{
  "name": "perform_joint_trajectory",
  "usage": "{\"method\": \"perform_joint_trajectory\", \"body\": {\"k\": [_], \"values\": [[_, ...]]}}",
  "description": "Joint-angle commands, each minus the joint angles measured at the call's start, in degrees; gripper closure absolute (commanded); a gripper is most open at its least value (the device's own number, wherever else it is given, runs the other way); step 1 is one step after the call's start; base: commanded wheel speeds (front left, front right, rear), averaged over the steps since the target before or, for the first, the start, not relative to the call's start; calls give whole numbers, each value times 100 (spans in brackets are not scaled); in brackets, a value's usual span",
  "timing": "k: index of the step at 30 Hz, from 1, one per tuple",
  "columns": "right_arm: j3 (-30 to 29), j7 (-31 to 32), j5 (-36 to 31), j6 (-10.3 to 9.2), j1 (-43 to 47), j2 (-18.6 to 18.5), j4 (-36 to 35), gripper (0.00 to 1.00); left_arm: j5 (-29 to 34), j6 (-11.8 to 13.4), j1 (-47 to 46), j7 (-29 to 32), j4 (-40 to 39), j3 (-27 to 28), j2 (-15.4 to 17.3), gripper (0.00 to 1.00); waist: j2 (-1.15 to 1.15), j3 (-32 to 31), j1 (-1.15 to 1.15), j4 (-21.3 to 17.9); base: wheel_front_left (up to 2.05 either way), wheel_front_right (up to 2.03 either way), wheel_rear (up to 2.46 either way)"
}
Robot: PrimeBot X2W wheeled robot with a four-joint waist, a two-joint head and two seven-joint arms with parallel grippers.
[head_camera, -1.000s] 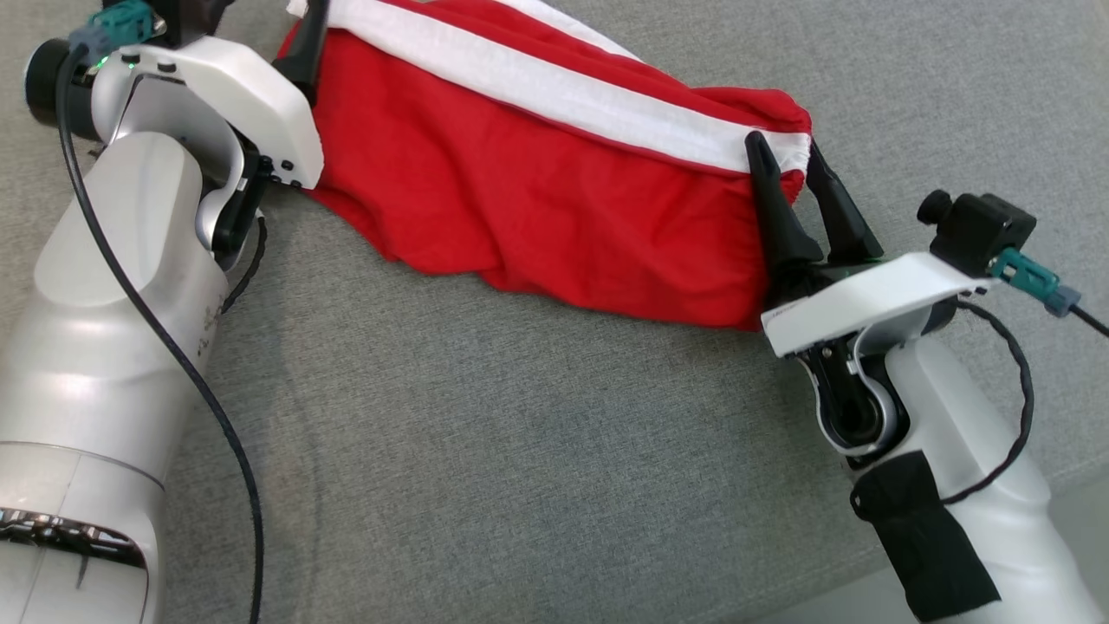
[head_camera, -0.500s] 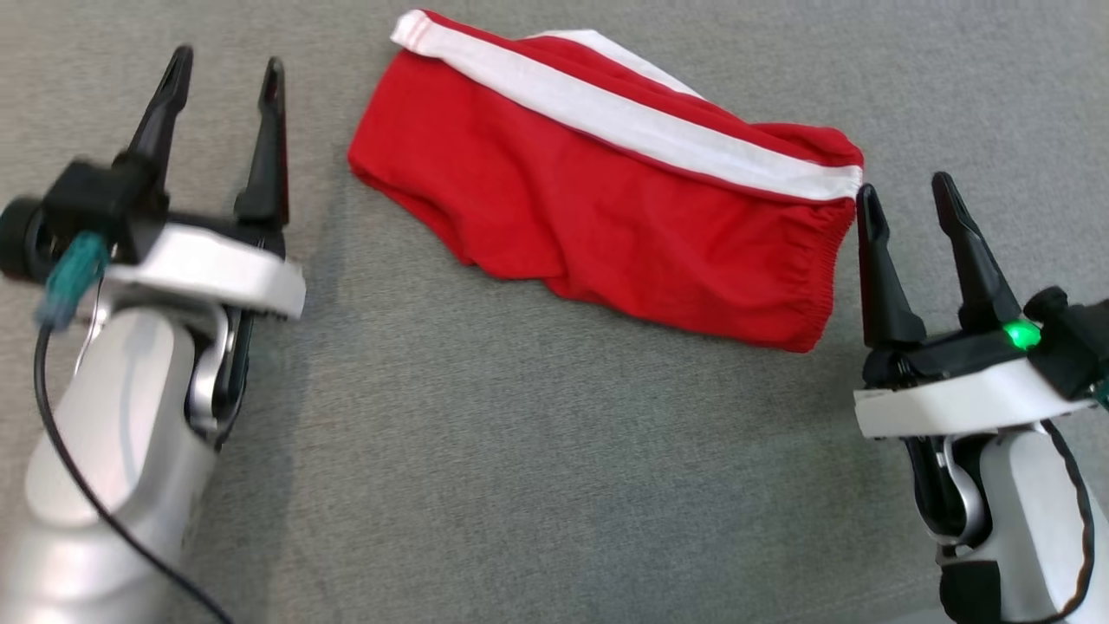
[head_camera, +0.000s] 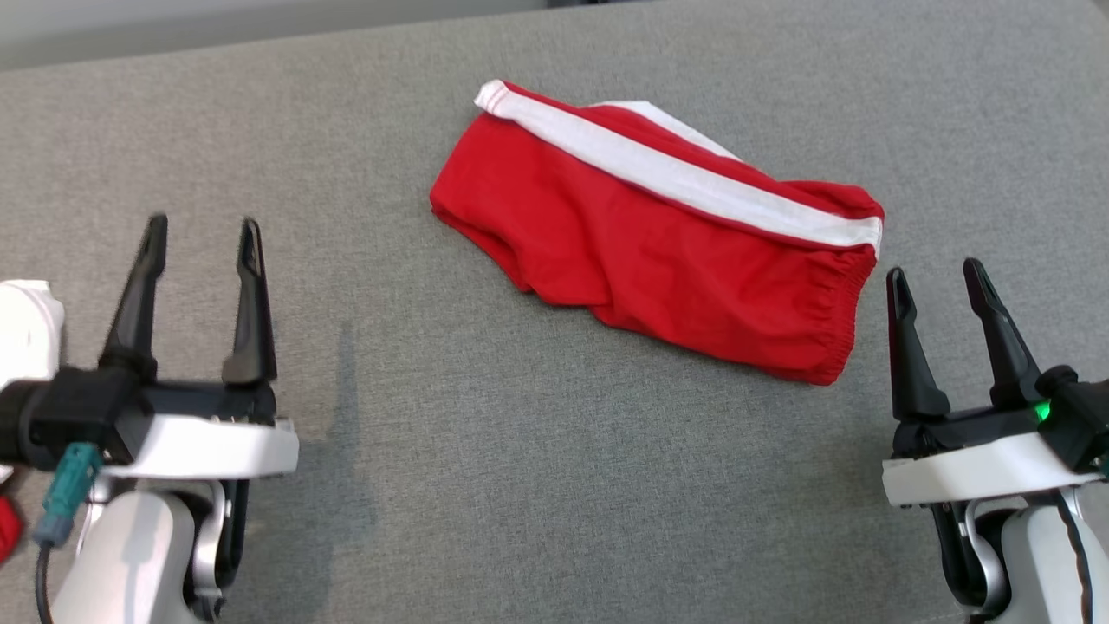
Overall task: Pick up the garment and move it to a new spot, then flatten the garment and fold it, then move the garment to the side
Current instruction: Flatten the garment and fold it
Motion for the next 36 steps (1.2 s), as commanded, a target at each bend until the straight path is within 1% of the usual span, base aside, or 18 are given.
{"method": "perform_joint_trajectory", "body": {"k": [1,8,14,18,22,25,29,34,36], "values": [[-49,-28,-20,-2,127,-17,25,0,46,53,197,-8,-49,1,9,0,0,-184,0,66,0,0,0],[-155,-28,-106,-2,367,-5,49,0,18,89,564,96,-59,-88,56,0,0,-349,0,78,0,0,0],[-172,-28,-76,-2,399,17,30,0,5,108,589,170,-99,-126,92,0,0,-348,0,66,0,0,0],[-164,-28,-46,-2,338,27,10,0,13,41,416,226,-91,-185,108,0,0,-286,0,47,0,0,0],[-153,-25,-18,-2,256,37,-6,0,33,-89,145,309,-22,-301,127,0,0,-172,0,5,0,0,0],[-120,-26,35,-2,183,45,-27,0,49,-248,-205,448,91,-448,118,0,0,-43,0,-50,0,0,0],[-28,-26,66,-2,73,52,-18,0,-12,-595,-838,773,454,-688,98,0,0,151,0,-195,0,0,0],[79,-27,154,-2,-73,59,-2,0,-261,-1109,-1610,1212,1243,-949,-52,0,0,409,0,-426,0,0,0],[109,-28,181,-2,-116,62,10,0,-358,-1275,-1878,1369,1635,-1029,-117,0,0,493,0,-516,0,0,0]]}}
